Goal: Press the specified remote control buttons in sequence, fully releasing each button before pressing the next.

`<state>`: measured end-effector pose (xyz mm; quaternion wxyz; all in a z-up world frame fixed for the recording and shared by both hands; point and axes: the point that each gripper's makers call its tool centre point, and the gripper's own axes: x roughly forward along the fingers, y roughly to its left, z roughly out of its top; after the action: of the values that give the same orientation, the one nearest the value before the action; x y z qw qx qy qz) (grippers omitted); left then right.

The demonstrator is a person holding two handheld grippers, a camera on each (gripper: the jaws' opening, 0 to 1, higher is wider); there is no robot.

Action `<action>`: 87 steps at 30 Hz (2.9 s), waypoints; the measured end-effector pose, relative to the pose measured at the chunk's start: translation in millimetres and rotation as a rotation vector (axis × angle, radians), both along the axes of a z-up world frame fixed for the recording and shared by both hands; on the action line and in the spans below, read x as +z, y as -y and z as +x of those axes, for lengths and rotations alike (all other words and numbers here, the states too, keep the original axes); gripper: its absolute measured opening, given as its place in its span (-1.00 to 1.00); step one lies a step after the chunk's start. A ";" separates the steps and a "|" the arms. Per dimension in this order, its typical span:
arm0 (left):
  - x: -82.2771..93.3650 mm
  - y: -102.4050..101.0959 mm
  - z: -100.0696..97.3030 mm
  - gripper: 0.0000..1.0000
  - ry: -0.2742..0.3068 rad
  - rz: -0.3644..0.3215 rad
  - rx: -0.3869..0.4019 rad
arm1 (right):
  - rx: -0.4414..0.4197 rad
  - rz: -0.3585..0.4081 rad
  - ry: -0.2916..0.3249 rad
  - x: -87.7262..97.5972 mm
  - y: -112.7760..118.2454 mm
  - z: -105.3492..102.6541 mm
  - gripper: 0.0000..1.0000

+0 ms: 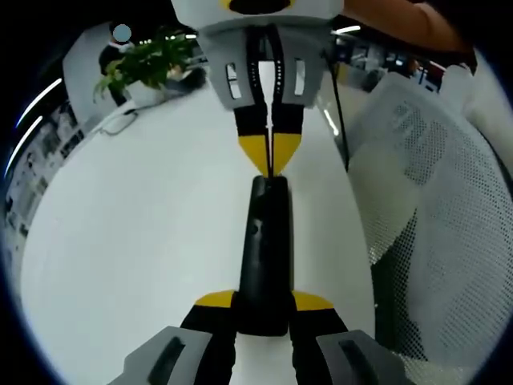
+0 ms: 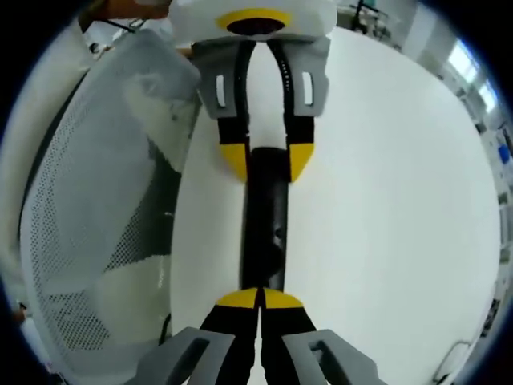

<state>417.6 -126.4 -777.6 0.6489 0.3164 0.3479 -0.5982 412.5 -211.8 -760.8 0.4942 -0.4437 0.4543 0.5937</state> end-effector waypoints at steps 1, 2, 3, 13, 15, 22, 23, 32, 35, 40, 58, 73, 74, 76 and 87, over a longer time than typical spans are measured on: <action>0.0 0.0 0.0 -0.52 0.000 0.000 0.000 | 0.001 0.000 0.000 -0.5 -0.1 0.0 -1.00; 0.0 0.0 0.0 -0.52 0.000 0.000 0.000 | 0.000 0.001 0.000 -1.3 0.0 0.4 -1.00; 0.1 0.1 -0.1 -0.52 0.000 0.001 0.000 | -0.002 -0.002 0.001 -2.5 0.3 1.0 -1.00; 0.2 -0.3 -0.1 -0.52 0.001 0.000 -0.002 | -0.003 -0.001 0.007 -8.5 -0.3 5.3 -1.00; 0.0 -0.2 -0.2 -0.52 0.000 -0.001 -0.001 | -0.003 -0.002 0.004 -10.2 -1.1 4.0 -1.00; 0.1 -0.1 -0.3 -0.52 0.000 -0.001 -0.001 | 0.005 -0.008 0.010 -9.1 -1.9 1.4 -1.00; 0.1 -0.2 -0.2 -0.52 0.000 -0.001 -0.001 | 0.004 -0.010 0.011 -9.2 -2.2 1.4 -1.00; 0.3 -0.8 0.4 -0.52 0.000 -0.002 0.002 | -0.005 -0.027 0.008 -10.0 -3.6 2.3 -1.00; 0.1 -0.7 0.2 -0.52 0.000 -0.001 0.002 | -0.013 -0.031 -0.003 -10.1 -3.9 2.0 -1.00; 0.2 -0.6 -0.7 -0.52 0.001 -0.001 0.004 | -0.020 -0.031 0.007 -9.3 -4.2 -0.2 -1.00; 0.0 -0.5 -0.9 -0.52 0.001 -0.001 0.004 | -0.022 -0.018 0.008 -5.6 -0.5 3.7 -1.00; 0.1 0.9 -1.8 -0.52 0.000 -0.004 0.004 | -0.035 0.000 0.029 19.6 -0.9 9.3 -1.00; 0.0 1.0 -1.7 -0.52 0.000 -0.004 0.004 | -0.034 0.002 0.029 20.6 -1.8 9.2 -1.00; 0.1 1.1 -1.9 -0.52 -0.001 -0.005 0.004 | -0.029 0.003 0.030 22.9 -4.0 8.8 -1.00; 0.1 0.9 -1.6 -0.52 -0.001 -0.004 0.001 | -0.002 0.000 0.039 30.5 -12.3 9.0 -1.00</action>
<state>416.1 -127.3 -777.5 0.6498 0.3145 0.3471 -0.5987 421.6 -199.5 -730.3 0.5037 -0.4547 0.4451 0.5844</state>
